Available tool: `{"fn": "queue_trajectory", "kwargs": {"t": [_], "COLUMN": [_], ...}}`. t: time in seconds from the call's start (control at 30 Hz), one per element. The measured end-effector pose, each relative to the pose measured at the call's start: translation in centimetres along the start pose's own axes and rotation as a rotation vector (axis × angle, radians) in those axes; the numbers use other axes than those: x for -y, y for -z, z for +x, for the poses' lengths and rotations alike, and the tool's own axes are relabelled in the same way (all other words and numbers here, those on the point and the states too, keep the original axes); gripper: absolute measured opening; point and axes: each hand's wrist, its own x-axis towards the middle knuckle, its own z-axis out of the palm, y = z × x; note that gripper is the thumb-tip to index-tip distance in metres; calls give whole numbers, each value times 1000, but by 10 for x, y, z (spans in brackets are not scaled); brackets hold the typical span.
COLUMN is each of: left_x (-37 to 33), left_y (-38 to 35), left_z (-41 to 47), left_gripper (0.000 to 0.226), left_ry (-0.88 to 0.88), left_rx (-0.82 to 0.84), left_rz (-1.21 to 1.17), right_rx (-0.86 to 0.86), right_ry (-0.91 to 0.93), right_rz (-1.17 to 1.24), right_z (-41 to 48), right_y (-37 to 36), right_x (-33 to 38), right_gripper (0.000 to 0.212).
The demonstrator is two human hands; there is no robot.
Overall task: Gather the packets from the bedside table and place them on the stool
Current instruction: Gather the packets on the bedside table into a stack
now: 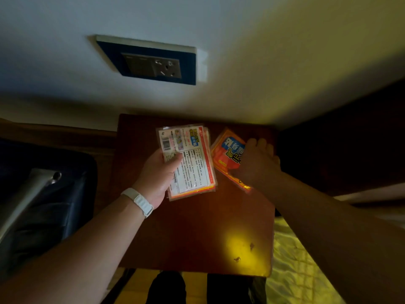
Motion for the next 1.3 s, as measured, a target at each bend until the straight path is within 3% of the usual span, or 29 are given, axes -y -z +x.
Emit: {"fn": "queue_trajectory", "kwargs": {"t": [0.2, 0.33, 0.5, 0.7, 0.87, 1.03, 1.1, 1.2, 1.3], "left_x": [-2, -5, -11, -20, -22, -13, -9, -4, -7], "left_y": [-7, -3, 3, 4, 4, 10, 8, 6, 6], "left_z": [2, -1, -12, -28, -37, -43, -44, -46, -52], "left_gripper": [20, 21, 18, 18, 24, 63, 56, 27, 16], "left_ry": [51, 64, 82, 118, 93, 106, 55, 4, -2], "left_rx": [-61, -77, -104, -102, -67, 52, 63, 26, 29], "left_rz": [-50, -49, -28, -61, -241, -316, -274, -199, -179], "right_rx": [53, 103, 17, -93, -32, 9, -2, -14, -65], "right_ry": [-11, -13, -35, -54, 8, 33, 34, 21, 14], "right_rz": [92, 315, 642, 1015, 1061, 1027, 975, 906, 855], "right_z": [1, -7, -39, -78, -93, -104, -109, -115, -119], "right_y": [-4, -1, 17, 49, 50, 27, 20, 13, 13], "right_x": [-5, -13, -14, 10, 40, 63, 68, 70, 62], "right_gripper": [62, 15, 4, 6, 10, 16, 23, 38, 43]}}
